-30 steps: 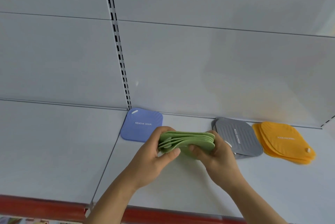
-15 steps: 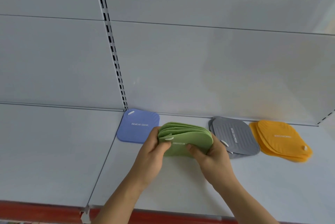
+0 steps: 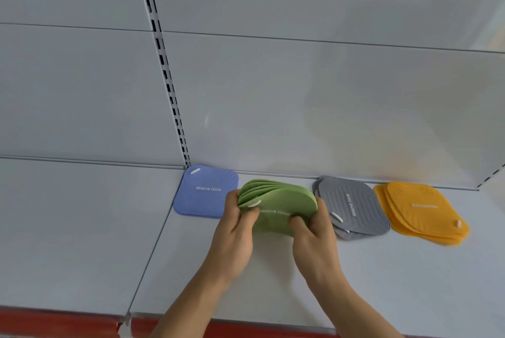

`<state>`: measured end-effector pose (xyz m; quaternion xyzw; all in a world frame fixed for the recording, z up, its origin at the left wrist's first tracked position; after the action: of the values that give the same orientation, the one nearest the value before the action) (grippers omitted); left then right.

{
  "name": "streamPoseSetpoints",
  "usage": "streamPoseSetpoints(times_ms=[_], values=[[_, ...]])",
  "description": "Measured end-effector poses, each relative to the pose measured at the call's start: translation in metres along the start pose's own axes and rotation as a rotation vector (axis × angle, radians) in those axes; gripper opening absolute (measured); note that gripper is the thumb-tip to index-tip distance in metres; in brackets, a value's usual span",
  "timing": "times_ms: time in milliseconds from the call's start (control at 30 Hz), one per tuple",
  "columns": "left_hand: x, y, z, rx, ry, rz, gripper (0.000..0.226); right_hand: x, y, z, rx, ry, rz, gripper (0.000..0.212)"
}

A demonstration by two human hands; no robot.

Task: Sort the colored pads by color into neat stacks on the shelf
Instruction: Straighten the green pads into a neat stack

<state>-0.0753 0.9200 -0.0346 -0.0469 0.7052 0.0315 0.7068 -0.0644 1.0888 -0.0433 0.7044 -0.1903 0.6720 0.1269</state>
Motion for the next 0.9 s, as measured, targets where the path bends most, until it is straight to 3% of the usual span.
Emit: streamPoseSetpoints(times_ms=[267, 533, 667, 900], values=[[0.007, 0.002, 0.003, 0.044, 0.014, -0.077, 0.026, -0.007, -0.004, 0.001, 0.022, 0.014, 0.087, 0.039], [0.019, 0.004, -0.002, 0.08, -0.012, -0.147, 0.018, -0.016, -0.008, -0.003, 0.026, 0.032, 0.14, 0.038], [0.016, 0.003, -0.012, 0.079, 0.045, -0.283, 0.014, -0.012, -0.01, -0.01, 0.039, 0.018, 0.209, 0.031], [0.011, -0.009, -0.061, -0.037, 0.095, -0.653, 0.013, 0.002, -0.013, -0.041, 0.052, -0.167, 0.599, 0.023]])
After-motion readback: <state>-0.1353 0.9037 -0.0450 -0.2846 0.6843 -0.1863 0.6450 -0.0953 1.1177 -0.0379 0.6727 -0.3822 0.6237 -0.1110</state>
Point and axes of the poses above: each hand's wrist, its own z-axis away from the middle knuckle, its own y-axis out of the palm, x = y × z, the point moved 9 cm from there along -z, towards the middle knuckle, and after that the axes turned 9 degrees about -x, right-handed, at the moved point
